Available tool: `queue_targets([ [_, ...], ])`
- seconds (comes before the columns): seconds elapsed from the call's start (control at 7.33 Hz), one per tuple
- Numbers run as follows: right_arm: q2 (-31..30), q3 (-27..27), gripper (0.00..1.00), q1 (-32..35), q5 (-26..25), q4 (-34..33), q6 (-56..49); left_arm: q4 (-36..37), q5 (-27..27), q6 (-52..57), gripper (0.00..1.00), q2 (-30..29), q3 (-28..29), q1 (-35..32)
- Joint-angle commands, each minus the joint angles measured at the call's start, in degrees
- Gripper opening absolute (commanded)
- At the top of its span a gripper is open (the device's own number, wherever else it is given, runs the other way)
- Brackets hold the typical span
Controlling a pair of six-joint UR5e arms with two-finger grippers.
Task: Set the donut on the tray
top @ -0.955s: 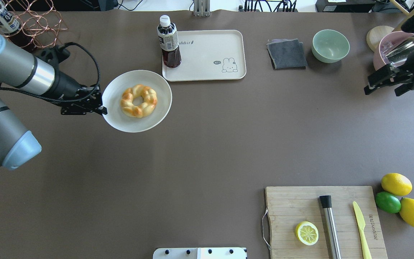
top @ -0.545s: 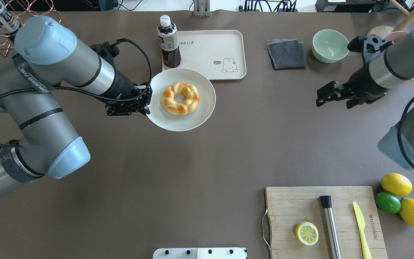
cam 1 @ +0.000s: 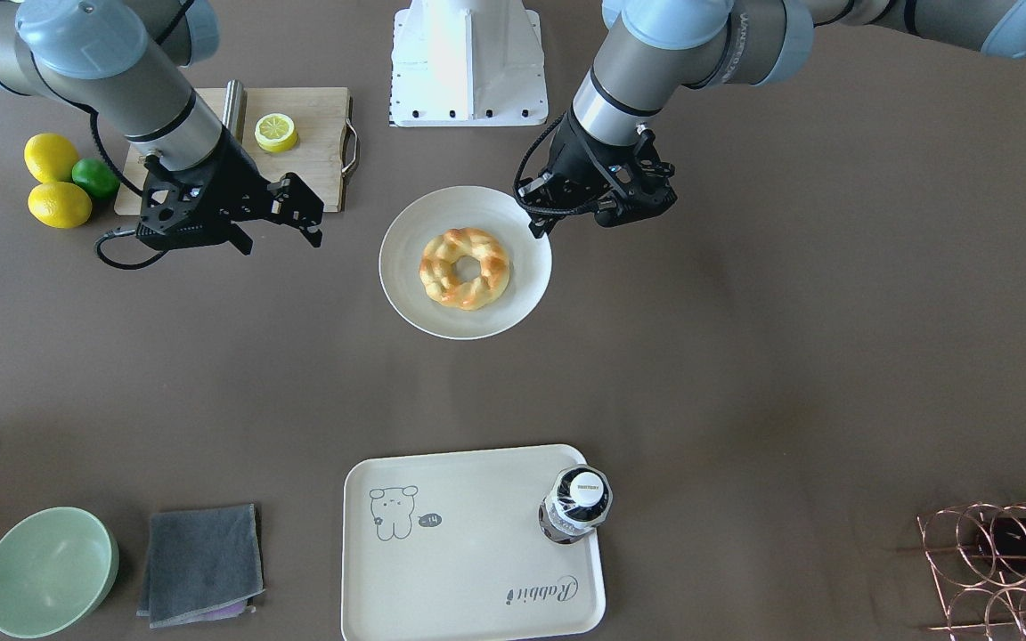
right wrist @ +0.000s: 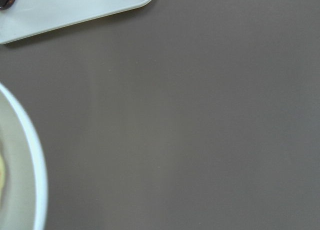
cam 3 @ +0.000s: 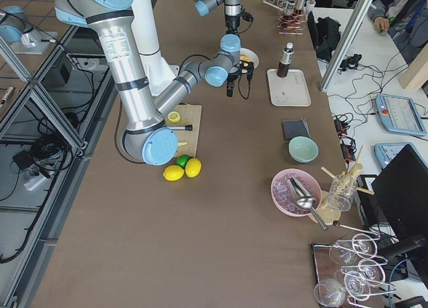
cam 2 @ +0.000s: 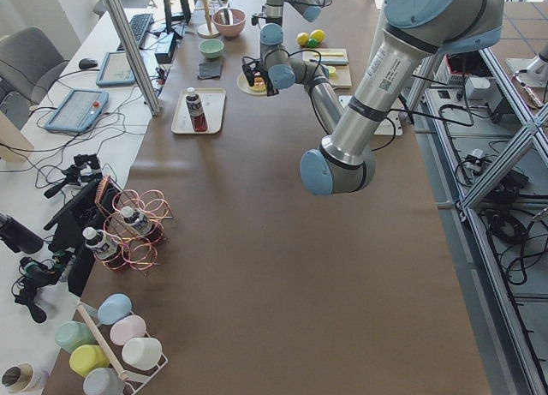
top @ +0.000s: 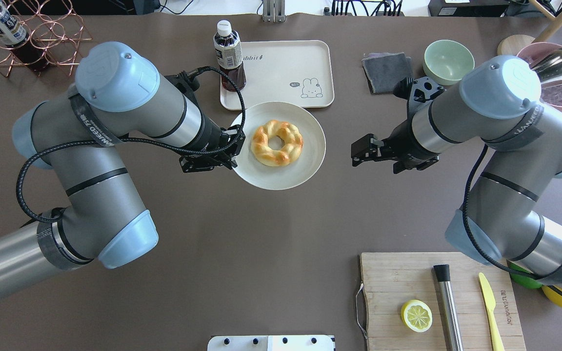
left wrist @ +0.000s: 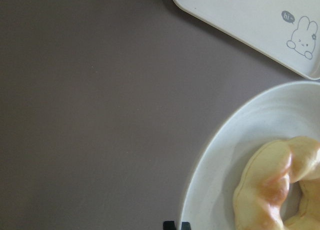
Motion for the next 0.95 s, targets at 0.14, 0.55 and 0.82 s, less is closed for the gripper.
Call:
queue_targets([
  [0.14, 4.9, -1.7, 0.99, -2.6, -0.2, 0.1, 5.4, 0.1, 3.9, -2.7, 0.00, -1.2, 0.3, 3.2],
  [0.55, 5.0, -1.8, 0.91, -2.6, -1.2, 0.1, 5.4, 0.1, 3.9, -2.9, 0.00, -1.1, -0.5, 3.2],
  [0.82, 4.9, -1.7, 0.67, -2.6, -1.3, 0.1, 5.4, 0.1, 3.9, -4.1, 0.00, -1.3, -1.4, 3.2],
])
